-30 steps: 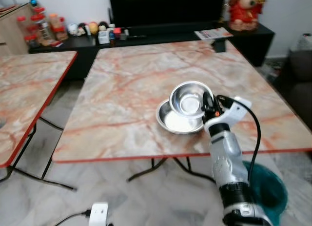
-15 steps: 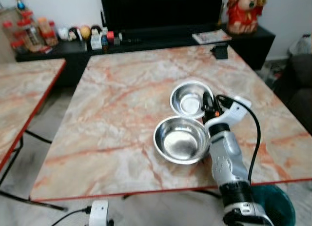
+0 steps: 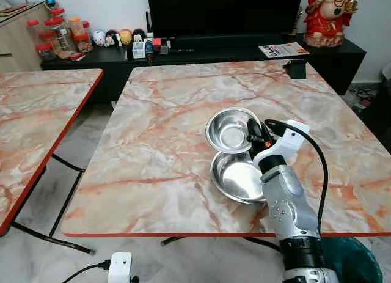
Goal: Setting the table
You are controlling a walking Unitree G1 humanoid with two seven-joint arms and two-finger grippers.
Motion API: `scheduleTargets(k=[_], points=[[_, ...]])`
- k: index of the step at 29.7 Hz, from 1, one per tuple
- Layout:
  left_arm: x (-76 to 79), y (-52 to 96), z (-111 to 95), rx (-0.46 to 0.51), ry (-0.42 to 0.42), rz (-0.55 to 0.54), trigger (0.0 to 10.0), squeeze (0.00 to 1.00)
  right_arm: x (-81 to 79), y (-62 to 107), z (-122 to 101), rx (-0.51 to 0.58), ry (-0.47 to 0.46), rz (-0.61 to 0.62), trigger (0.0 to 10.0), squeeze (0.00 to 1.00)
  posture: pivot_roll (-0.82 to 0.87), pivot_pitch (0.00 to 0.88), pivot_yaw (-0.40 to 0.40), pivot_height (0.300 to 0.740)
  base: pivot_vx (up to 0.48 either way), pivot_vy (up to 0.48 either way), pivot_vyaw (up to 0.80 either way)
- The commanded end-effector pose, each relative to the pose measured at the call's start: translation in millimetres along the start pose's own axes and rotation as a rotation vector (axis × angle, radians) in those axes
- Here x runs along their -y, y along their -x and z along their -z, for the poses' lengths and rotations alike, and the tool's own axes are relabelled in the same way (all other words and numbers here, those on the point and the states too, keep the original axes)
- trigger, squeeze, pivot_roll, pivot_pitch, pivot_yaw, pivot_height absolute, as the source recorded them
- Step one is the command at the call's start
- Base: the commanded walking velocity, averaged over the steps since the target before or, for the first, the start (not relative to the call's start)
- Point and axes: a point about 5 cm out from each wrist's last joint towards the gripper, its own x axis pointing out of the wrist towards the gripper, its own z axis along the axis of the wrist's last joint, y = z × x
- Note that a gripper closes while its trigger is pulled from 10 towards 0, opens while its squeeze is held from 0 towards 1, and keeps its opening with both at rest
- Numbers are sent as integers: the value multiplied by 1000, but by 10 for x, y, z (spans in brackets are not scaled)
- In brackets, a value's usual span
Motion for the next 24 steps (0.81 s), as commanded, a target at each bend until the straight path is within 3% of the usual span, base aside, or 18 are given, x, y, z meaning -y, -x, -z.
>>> scheduleTargets(k=[1,4,9,17,24], points=[[-24,2,5,-3,10,-7,10000,0,28,23,-36,-50,52,36,10000,0,-51,32,49,740,0,0,0],[-24,1,3,-4,7,-5,10000,0,78,71,-6,-122,76,76,10000,0,-53,32,52,740,0,0,0],[-28,-2,-12,-1,-3,-2,10000,0,31,154,55,-222,86,70,10000,0,-58,34,55,740,0,0,0],[-44,-1,-16,1,-8,-5,10000,0,-33,255,126,-316,84,49,10000,0,-51,35,54,740,0,0,0],[-49,-1,-15,0,-9,0,10000,0,7,358,136,-373,105,84,10000,0,-60,37,58,740,0,0,0]])
